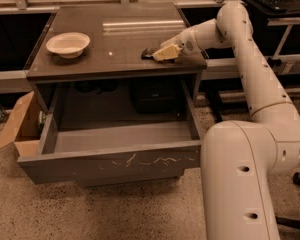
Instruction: Place rxbar chocolate into top drawer
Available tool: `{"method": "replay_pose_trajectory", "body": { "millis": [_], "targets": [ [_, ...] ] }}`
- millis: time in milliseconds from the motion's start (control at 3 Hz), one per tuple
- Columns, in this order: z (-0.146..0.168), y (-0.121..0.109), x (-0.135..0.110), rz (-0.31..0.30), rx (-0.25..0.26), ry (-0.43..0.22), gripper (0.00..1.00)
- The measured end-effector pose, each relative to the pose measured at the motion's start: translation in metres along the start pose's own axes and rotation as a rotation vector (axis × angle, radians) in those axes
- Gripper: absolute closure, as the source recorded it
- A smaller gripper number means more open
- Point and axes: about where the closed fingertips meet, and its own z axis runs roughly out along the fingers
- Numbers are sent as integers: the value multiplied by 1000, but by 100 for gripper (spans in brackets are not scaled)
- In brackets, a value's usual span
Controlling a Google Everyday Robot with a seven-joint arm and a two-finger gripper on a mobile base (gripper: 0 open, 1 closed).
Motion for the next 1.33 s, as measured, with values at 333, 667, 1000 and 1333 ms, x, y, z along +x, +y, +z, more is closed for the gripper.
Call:
{"method": "replay_pose_trajectory", "body": {
  "millis": [333,667,1000,1333],
  "targets": [
    [-5,7,-26,-49,8,-38,100],
    [-18,27,-70,-143,1,-93,100],
    [-17,28,-70,-143,0,-93,100],
    [-10,56,-69,-171,-76,-66,100]
  ]
}}
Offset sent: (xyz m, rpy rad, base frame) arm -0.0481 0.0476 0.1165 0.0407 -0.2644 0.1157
